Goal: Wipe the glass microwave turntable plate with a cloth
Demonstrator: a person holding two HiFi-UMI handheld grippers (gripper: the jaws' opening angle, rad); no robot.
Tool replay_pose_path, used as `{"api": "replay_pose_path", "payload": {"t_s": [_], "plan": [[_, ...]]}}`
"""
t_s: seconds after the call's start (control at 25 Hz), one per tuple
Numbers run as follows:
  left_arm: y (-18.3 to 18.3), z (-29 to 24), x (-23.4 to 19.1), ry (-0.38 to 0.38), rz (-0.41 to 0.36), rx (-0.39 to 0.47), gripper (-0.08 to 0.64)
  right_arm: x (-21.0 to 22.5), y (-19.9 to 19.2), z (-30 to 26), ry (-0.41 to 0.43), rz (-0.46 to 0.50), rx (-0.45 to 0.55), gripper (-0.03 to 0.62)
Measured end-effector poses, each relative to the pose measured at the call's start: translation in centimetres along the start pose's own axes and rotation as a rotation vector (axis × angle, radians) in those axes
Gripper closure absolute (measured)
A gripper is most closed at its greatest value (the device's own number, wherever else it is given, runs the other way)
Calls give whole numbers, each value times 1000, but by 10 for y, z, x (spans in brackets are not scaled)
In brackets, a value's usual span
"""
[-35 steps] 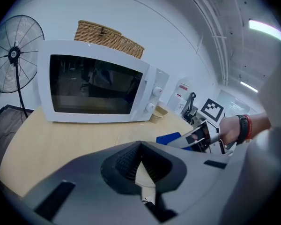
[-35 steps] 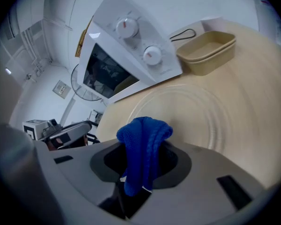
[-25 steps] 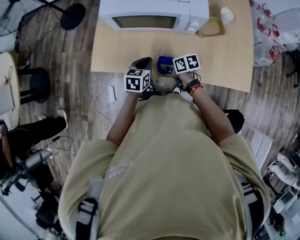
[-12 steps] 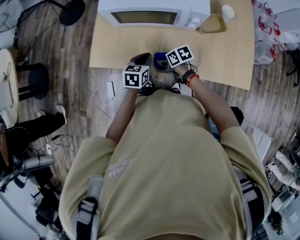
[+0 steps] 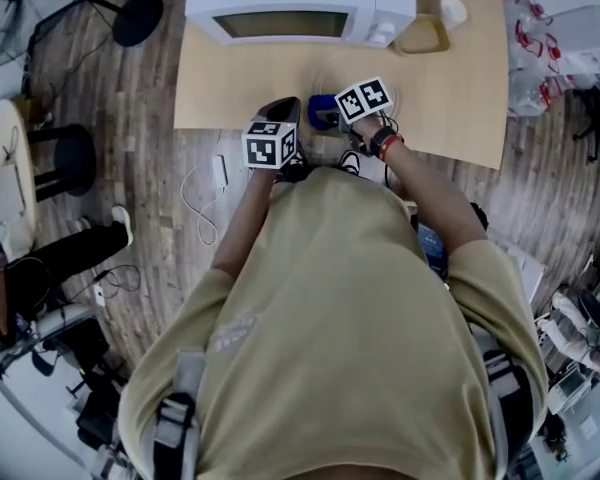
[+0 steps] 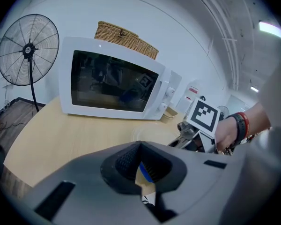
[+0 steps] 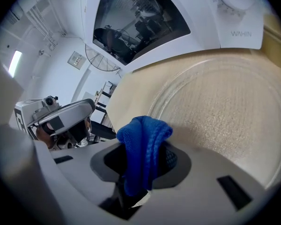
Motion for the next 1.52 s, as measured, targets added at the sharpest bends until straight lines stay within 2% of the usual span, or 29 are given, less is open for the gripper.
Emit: {"api": "replay_pose_path", "payload": {"t_s": [0.36,0.6,1.52], "plan": [[2,-6,6,-15,-19,-16,543,9,-7,14,6,-72,77,460],[4,-15,17,-44,-47,-29,543,19,-16,28,-34,-38,66,460],[5,-50,80,-181,-152,-81,543,57,-46,78,-97,-88,109,460]]}}
Point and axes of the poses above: the fingertips, and each gripper's own axes: z backward along the fingers, x to its right, y out of its top, the point moved 2 cm from there along z, backward along the fingers, and after that the axes turned 2 degrees about x, right-handed, at the moved point
